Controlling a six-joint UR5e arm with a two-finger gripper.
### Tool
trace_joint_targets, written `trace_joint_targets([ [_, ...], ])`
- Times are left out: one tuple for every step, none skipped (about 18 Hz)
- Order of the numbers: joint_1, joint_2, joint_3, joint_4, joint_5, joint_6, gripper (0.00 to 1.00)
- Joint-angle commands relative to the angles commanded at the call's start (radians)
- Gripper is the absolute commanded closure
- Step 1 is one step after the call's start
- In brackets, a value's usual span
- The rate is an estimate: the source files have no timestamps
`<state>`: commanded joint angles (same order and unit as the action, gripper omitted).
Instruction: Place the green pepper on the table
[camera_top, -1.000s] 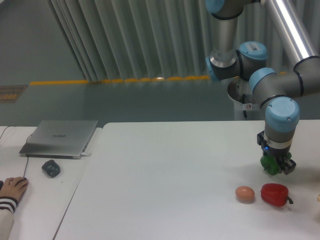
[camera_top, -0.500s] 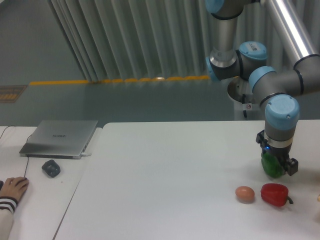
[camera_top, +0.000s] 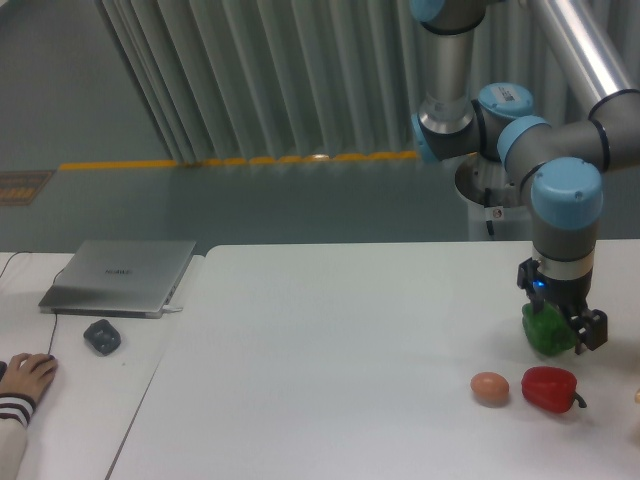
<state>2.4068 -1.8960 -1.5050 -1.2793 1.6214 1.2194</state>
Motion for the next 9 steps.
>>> trace_joint_targets([
  [0.000,-0.002,0.017,-0.002,-0.002,0.005,0.00],
  [0.000,0.000,0.022,0.000,-0.003,0.006,0.00],
  [0.000,-0.002,0.023,0.008,-0.003,0.008,0.00],
  [0.000,0.000,0.025,0.030,-0.005,0.012,0.00],
  [0.003,0.000,0.025,0.044,-0.008,0.012,0.00],
  [0.005,0.000,0.022,0.048,-0.018,0.012,0.00],
  [0.008,0.000,0.017,0.049,-0.024,0.012,0.00],
  [0.008,0.000,0.017,0.049,-0.026,0.012,0.00],
  [0.008,0.000,0.017,0.049,-0.026,0.012,0.00],
])
